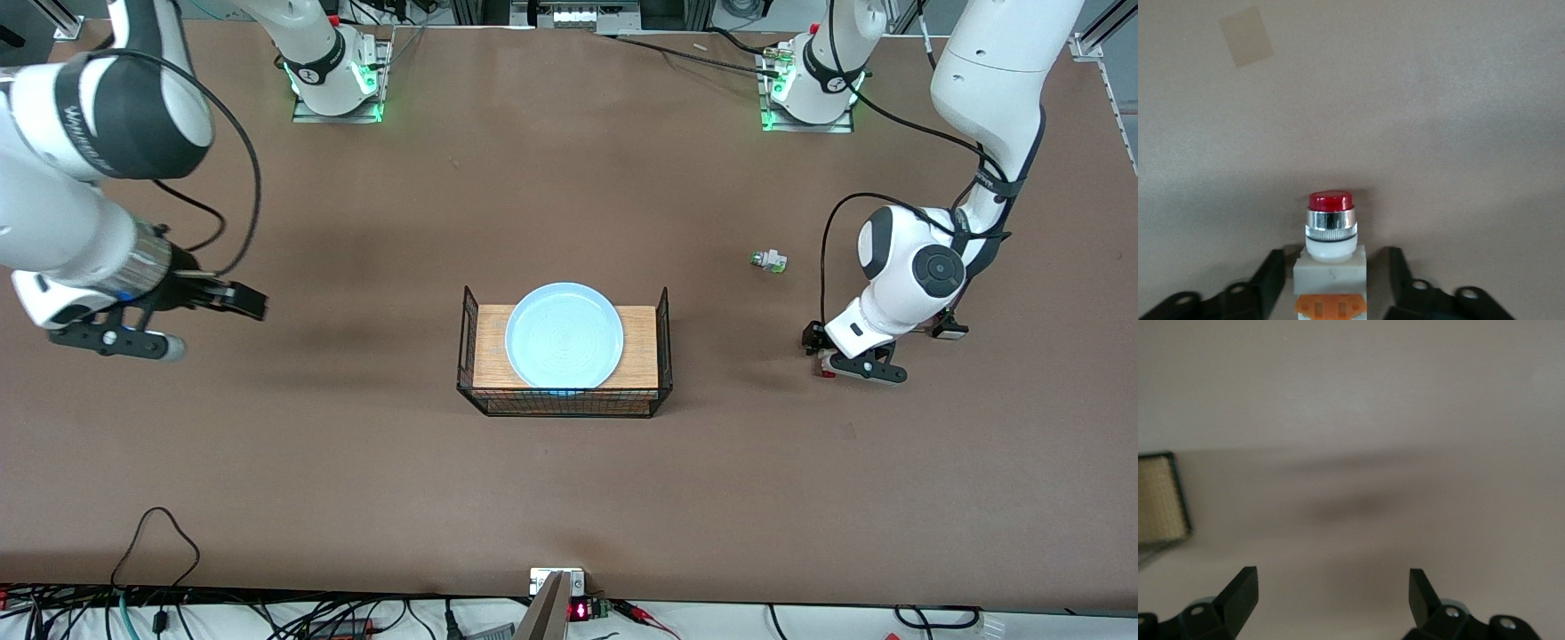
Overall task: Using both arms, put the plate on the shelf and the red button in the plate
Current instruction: 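Release the plate and withdraw the right gripper while the left gripper descends, then grasp the red push button with the left gripper, then carry the red button with the left gripper over the plate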
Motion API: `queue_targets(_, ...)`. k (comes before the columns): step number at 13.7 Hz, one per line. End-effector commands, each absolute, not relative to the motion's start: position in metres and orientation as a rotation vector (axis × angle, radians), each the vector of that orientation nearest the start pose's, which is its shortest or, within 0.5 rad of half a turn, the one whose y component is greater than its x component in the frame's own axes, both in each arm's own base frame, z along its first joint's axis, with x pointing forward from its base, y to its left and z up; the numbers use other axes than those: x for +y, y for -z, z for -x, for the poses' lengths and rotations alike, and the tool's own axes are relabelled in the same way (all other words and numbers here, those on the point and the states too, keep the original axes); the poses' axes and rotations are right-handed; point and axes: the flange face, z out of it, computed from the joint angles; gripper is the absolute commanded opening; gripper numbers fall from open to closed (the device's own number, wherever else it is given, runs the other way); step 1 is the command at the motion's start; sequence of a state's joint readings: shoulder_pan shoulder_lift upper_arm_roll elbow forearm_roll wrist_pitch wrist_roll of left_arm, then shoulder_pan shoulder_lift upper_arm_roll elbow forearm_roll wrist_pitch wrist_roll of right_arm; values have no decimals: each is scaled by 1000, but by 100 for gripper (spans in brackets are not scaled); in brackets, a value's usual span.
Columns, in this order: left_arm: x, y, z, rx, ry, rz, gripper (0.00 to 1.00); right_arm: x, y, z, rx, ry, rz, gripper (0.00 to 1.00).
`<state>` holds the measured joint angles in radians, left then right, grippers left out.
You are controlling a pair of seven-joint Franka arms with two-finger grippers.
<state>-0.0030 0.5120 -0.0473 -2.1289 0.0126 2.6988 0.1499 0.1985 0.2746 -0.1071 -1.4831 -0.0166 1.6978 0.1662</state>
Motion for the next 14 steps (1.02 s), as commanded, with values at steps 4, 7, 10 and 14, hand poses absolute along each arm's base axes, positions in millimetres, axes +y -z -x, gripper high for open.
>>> queue_targets(4, -23, -194, -582, 349, 110, 3138, 18, -16, -547, -613, -118, -149, 3178, 100)
queue_targets(7, -34, -265, -618, 363, -30, 3147, 20, -11, -548, -589, 43, -160, 3168, 100)
queue_targets(10, -57, -337, -645, 307, -210, 3189, 20, -14, -552, -560, 42, -102, 3160, 100)
queue_targets(14, -140, -385, -641, -132, -391, 3417, 21, -14, -565, -552, 43, -126, 3158, 100)
